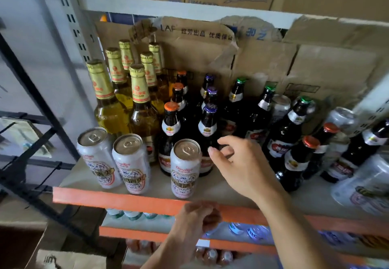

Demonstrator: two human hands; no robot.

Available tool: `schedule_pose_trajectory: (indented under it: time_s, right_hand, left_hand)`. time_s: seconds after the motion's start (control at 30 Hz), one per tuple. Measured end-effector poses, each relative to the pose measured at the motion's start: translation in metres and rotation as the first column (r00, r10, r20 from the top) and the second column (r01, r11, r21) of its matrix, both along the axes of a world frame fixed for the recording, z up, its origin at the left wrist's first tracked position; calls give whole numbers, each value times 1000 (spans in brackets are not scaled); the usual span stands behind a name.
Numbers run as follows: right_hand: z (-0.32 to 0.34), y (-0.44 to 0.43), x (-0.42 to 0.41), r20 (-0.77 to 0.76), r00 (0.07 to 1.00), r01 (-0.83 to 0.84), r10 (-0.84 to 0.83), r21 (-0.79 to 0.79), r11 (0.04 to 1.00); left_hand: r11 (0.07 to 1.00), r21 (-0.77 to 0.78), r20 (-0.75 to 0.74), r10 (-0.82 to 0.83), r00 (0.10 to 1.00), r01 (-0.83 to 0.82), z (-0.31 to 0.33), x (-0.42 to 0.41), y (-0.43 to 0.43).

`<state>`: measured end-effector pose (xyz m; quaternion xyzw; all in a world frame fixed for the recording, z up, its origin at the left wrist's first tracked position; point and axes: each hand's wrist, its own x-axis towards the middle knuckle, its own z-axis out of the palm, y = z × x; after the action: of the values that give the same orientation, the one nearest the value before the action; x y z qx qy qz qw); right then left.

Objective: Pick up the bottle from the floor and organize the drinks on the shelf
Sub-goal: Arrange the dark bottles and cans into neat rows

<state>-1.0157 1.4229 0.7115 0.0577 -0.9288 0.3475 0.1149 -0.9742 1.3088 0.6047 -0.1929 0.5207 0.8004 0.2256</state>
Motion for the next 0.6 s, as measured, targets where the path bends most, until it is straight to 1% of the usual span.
schedule_pose_trajectory:
  time_s: [0.17, 0.27, 0.37, 0.43, 0.53, 0.6]
  right_hand:
    - [15, 39, 17, -134, 985, 77, -106, -203, 976]
    - [24, 61, 27, -201, 966, 100, -162, -289, 952]
    - [31, 82, 38, -300, 914, 167, -273, -336, 927]
    - [32, 97, 43, -333, 873, 232, -357, -360, 904]
    - [28, 114, 48, -341, 834, 307, -434, -366, 878]
    - [22, 123, 49, -320, 831, 348, -455, -340, 874]
  left_hand:
    - [995, -12, -10, -98, 995, 98, 3, -8, 23]
    - [988, -15, -4, -155, 988, 155, 2, -11, 37]
    - [983, -28, 17, -183, 983, 183, 1, -13, 53]
    - [979, -34, 21, -201, 979, 201, 1, -13, 64]
    - [975, -45, 22, -218, 976, 219, 3, -16, 76]
    - [973, -66, 20, -221, 975, 221, 6, -19, 83]
